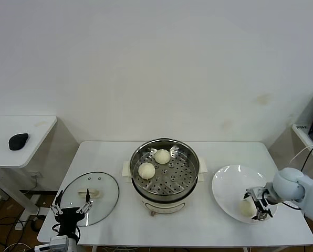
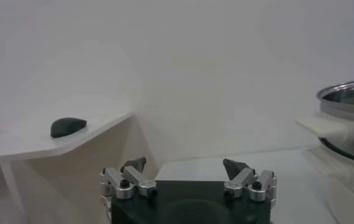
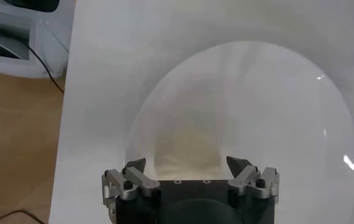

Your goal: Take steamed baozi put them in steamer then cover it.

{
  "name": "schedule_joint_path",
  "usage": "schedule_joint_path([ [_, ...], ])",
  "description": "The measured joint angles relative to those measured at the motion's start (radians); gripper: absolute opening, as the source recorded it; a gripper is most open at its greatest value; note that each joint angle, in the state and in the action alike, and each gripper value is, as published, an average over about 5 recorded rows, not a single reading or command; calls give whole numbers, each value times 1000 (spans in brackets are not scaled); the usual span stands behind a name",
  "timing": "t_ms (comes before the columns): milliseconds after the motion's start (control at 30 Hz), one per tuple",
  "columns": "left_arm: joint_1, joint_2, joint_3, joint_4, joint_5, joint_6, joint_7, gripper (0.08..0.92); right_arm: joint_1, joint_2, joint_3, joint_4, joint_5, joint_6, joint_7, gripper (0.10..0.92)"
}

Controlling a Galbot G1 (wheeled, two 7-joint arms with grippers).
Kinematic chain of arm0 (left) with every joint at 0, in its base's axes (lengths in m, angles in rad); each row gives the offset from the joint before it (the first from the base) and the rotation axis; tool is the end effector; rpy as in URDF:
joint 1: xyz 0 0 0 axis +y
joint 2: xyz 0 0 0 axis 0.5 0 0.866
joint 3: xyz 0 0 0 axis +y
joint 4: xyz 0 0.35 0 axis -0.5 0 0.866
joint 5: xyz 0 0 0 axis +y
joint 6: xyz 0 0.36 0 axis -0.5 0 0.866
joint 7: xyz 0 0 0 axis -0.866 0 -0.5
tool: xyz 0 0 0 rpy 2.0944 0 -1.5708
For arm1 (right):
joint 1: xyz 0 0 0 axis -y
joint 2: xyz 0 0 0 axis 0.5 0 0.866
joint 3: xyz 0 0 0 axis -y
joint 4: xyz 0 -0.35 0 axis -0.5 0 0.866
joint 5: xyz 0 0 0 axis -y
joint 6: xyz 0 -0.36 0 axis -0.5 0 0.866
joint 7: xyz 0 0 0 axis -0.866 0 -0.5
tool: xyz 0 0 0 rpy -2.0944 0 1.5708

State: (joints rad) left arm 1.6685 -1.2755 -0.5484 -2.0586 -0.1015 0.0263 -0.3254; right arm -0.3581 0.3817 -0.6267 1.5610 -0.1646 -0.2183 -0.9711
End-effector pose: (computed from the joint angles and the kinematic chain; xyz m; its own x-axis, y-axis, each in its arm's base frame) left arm 0.1589 0.0603 -0.3242 -0.9717 -0.2078 0.1122 -0.1829 0.9628 0.1990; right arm 0.3911 -0.2057 -0.2436 -0.1618 -0.0649 0.9847 -0.9808 -0.0995 -0.1677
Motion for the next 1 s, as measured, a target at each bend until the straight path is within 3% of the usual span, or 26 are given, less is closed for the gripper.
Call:
schedule_joint_path([
  [267,-2,0,0,1,0,0,0,823,7,4,8,-11,9,-4,-4,596],
  [567,-2,6,-1,-5,-2,0,0,823,127,-18,-42,5,59,-16,-26,590],
  [1000,-5,14,4,-14,-4,-1,0,823,539,37,-200,7,233,-37,-46,594],
])
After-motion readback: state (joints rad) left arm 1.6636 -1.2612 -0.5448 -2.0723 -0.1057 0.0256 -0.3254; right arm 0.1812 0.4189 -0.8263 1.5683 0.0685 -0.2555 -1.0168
